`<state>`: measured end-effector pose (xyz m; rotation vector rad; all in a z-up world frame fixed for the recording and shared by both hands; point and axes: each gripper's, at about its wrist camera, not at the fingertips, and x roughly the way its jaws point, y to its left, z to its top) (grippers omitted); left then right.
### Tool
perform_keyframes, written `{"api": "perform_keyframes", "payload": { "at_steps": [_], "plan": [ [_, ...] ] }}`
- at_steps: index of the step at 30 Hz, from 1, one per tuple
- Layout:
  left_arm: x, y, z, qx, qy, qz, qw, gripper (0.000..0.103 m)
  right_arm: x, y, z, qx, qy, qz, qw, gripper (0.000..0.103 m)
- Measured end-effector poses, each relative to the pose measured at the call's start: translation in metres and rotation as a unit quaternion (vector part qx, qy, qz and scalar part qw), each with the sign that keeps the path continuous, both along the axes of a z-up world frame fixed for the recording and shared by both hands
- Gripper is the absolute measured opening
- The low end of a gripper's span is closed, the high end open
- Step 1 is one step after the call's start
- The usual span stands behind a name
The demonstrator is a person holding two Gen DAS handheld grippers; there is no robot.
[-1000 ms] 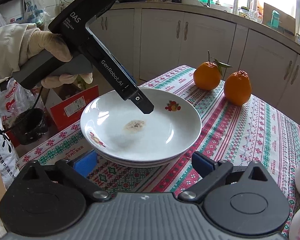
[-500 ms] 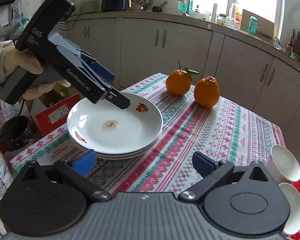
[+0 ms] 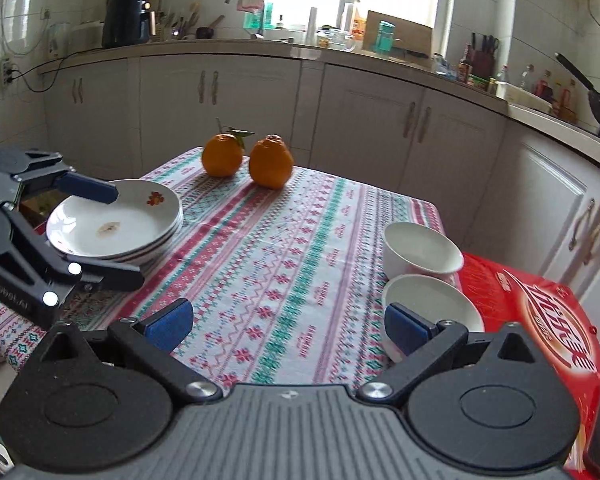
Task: Organize plates and bowls
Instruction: 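Move the right gripper to the rim of a white bowl and close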
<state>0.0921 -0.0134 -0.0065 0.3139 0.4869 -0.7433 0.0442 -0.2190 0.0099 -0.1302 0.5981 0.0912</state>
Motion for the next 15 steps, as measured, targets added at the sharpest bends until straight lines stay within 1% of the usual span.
{"api": "perform_keyframes", "payload": {
  "at_steps": [3,6,10,15],
  "plan": [
    [-0.014,-0.027,-0.009,-0.010,0.012,-0.026,0.9996,0.100,-0.011,-0.025,-0.003,0.005,0.001,-0.026,1.000,0.103],
    [-0.025,-0.055,-0.020,-0.017,0.032,-0.054,0.9979,0.100,-0.020,-0.050,-0.008,0.010,0.006,-0.048,0.999,0.103],
    [-0.036,-0.088,-0.031,-0.009,0.037,-0.088,0.9953,0.100,-0.028,-0.080,-0.014,0.024,0.017,-0.074,0.997,0.103],
    [-0.041,-0.119,-0.043,-0.004,0.044,-0.121,0.9917,0.100,-0.031,-0.108,-0.026,0.052,0.038,-0.086,0.994,0.103]
  ]
}}
